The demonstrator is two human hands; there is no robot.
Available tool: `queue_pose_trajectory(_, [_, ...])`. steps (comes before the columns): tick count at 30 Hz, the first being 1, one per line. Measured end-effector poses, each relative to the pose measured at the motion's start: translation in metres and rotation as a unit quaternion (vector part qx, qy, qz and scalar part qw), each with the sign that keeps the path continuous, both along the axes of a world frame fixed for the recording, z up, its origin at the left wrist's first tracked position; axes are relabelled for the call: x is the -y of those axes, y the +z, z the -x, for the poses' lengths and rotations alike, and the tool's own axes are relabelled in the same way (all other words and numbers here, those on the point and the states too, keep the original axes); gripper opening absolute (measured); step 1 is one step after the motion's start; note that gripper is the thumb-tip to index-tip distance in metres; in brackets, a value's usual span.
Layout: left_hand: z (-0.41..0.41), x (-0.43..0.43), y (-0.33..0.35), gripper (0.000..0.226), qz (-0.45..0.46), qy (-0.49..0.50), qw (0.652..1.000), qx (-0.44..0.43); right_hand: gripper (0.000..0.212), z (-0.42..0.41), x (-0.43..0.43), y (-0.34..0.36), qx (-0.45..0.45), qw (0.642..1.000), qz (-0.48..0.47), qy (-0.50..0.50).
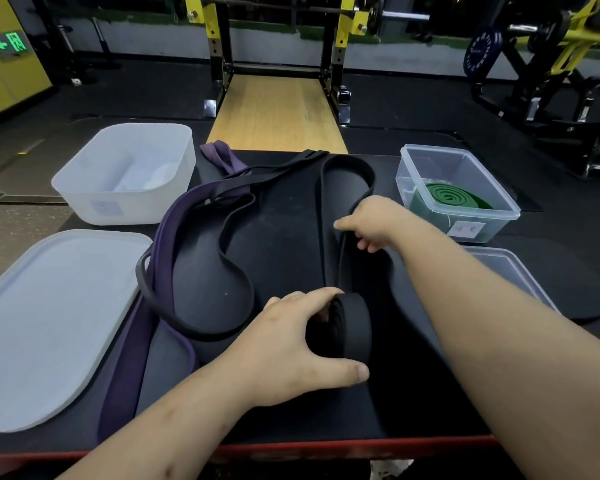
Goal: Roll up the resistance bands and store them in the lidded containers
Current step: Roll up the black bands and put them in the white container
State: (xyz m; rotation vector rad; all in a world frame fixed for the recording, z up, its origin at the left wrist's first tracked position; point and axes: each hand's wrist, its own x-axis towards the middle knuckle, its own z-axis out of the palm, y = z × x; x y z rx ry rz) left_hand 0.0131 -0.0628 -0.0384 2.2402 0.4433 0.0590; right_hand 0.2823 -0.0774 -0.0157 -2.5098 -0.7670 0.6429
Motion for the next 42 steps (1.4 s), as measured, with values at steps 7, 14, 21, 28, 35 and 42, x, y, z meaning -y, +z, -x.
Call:
queue_pose_trajectory(7, [0.000, -0.001, 0.001, 0.089, -0.013, -0.008, 1.000, -0.004, 0.046, 0.017, 0.006, -0.015, -0.016, 0.983, -0.169, 0.070])
queue_pose_trajectory(14, [0.002, -0.002, 0.000, 0.092, -0.027, -0.012, 1.000, -0.001, 0.057, 0.034, 0.016, -0.001, -0.049, 0.996, -0.040, 0.070])
queue_pose_trajectory(21, [0.007, 0.003, 0.001, 0.087, -0.047, -0.024, 0.999, 0.014, 0.048, 0.066, 0.019, -0.029, 0.075, 0.988, -0.134, -0.019])
queue_pose_trajectory(28, [0.016, 0.006, 0.000, 0.092, -0.037, -0.020, 0.999, 0.024, 0.061, 0.080, 0.060, -0.017, 0.055, 0.994, -0.012, 0.094])
queue_pose_trajectory(35, [0.018, 0.011, 0.000, 0.095, -0.029, -0.037, 0.999, 0.017, 0.042, 0.102, 0.089, -0.020, -0.006, 0.989, -0.130, 0.073])
queue_pose_trajectory(42, [0.012, 0.008, -0.002, 0.072, -0.002, -0.024, 0.998, 0.064, 0.102, 0.123, 0.166, 0.010, -0.123, 0.956, -0.072, 0.258])
